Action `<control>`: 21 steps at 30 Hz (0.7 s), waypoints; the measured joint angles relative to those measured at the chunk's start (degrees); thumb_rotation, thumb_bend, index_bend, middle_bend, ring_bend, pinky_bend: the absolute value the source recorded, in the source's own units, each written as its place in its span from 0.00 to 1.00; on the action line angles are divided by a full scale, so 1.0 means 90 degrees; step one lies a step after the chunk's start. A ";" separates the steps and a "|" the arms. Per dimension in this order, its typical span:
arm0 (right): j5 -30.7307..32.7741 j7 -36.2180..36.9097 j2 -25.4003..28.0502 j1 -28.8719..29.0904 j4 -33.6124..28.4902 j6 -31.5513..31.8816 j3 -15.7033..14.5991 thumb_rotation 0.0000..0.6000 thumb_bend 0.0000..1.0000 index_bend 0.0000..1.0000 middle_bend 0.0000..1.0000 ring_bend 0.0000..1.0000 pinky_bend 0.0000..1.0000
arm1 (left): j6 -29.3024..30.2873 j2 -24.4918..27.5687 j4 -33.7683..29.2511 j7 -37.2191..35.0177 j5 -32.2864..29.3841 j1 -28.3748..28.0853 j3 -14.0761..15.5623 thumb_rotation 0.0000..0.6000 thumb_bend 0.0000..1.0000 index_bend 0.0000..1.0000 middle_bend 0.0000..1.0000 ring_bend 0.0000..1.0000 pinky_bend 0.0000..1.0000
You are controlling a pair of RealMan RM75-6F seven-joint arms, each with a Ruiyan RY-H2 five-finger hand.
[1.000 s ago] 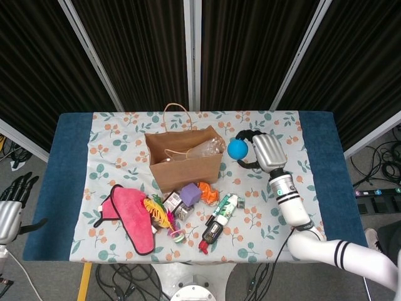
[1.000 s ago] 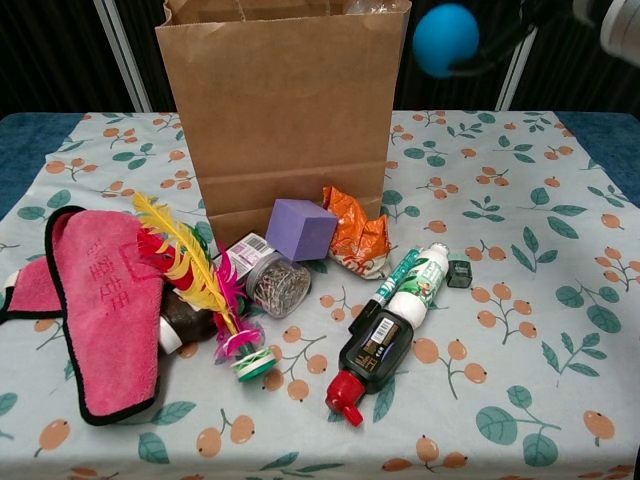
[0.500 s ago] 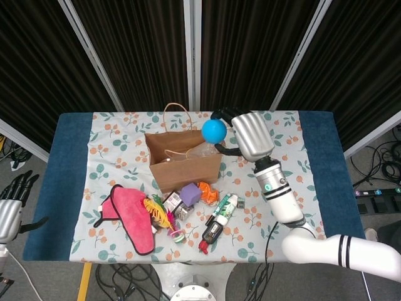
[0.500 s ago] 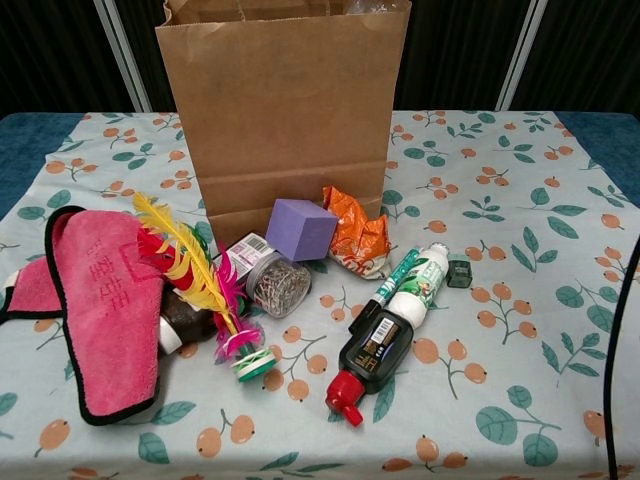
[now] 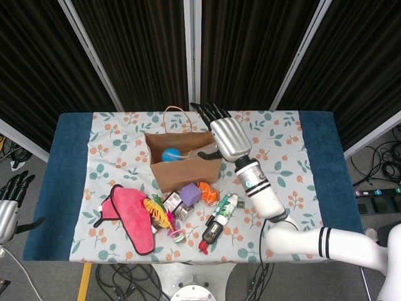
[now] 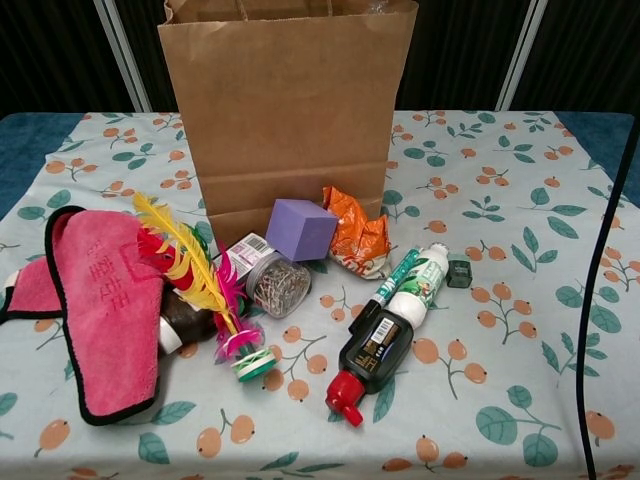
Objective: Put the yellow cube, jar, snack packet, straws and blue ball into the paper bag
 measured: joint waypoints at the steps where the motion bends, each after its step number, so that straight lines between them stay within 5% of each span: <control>1: -0.0033 0.0025 0.0051 -0.0026 -0.0050 0.0033 0.0001 1.00 0.00 0.05 0.12 0.01 0.15 | 0.0003 -0.0003 -0.0008 0.0011 0.0005 -0.0002 0.0000 1.00 0.10 0.08 0.14 0.06 0.20; 6: -0.0355 0.0125 0.0296 -0.0225 -0.0364 0.0338 -0.0013 1.00 0.00 0.06 0.19 0.07 0.16 | 0.0024 0.0011 -0.0090 0.0063 0.0011 -0.0002 -0.0005 1.00 0.10 0.08 0.14 0.06 0.20; 11: -0.1148 0.0213 0.0660 -0.0715 -0.0758 0.0857 -0.0290 1.00 0.00 0.21 0.29 0.18 0.26 | 0.0032 0.0028 -0.0152 0.0103 0.0011 -0.0001 -0.0008 1.00 0.10 0.08 0.14 0.06 0.20; 21: -0.2900 0.0443 0.1535 -0.1817 -0.1415 0.0890 -0.2046 1.00 0.00 0.30 0.29 0.23 0.32 | 0.0020 -0.0015 -0.0229 0.0256 0.0066 -0.0032 0.0015 1.00 0.10 0.08 0.14 0.06 0.20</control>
